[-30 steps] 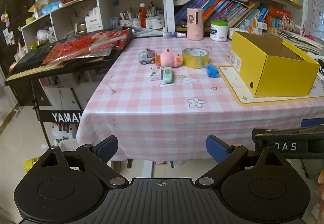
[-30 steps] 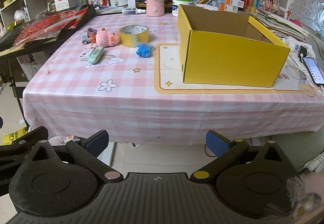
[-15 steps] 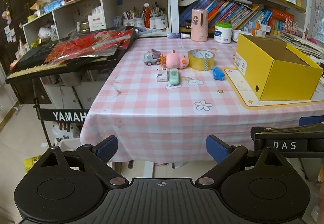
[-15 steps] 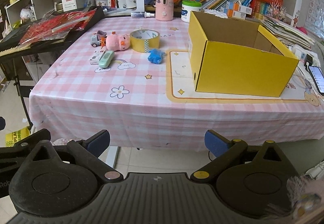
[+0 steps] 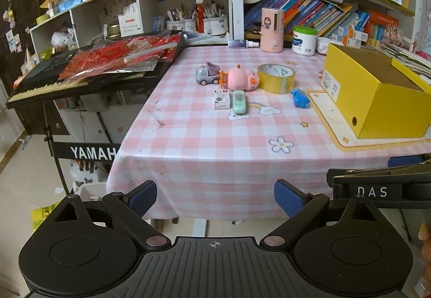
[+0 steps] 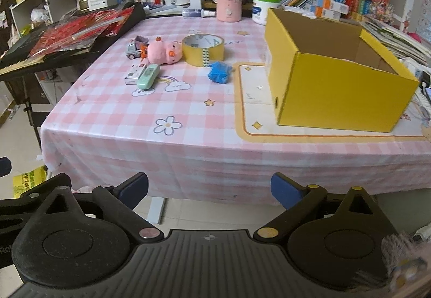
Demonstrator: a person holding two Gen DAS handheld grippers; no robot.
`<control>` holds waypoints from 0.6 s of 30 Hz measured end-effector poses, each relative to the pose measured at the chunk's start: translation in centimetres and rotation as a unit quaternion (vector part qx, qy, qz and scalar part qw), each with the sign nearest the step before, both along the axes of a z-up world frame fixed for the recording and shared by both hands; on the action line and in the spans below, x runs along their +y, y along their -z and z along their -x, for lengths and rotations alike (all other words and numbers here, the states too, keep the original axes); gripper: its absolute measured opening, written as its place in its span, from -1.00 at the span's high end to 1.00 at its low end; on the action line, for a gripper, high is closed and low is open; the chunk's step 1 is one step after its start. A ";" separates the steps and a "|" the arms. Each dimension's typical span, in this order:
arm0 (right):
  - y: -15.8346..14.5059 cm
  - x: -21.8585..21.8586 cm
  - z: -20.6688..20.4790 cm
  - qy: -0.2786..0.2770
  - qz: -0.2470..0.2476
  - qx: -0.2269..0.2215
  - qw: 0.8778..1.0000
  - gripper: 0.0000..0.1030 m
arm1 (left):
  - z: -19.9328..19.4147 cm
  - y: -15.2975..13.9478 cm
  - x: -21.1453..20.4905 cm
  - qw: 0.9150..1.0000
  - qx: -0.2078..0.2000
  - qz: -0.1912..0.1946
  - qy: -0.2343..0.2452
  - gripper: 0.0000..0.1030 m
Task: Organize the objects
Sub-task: 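Withdraw both tools from the box back toward the table objects, then grasp the mint-green lighter with the left tool while the right grasps the blue toy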
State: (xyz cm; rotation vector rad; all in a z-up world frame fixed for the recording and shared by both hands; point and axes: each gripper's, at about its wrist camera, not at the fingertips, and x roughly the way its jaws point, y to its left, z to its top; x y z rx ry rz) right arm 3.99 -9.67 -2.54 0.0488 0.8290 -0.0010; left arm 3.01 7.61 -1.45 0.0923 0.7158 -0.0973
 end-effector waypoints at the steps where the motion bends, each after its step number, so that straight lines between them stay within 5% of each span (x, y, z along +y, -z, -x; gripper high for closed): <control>1: 0.0 0.1 -0.4 -0.003 0.001 -0.001 1.000 -0.86 | -0.3 0.0 0.1 1.000 0.001 0.002 -0.002 -0.86; 18: -0.2 0.2 -9.2 -0.040 0.017 -0.007 0.999 -0.65 | -8.4 0.1 -0.7 1.000 0.007 0.015 -0.024 -0.83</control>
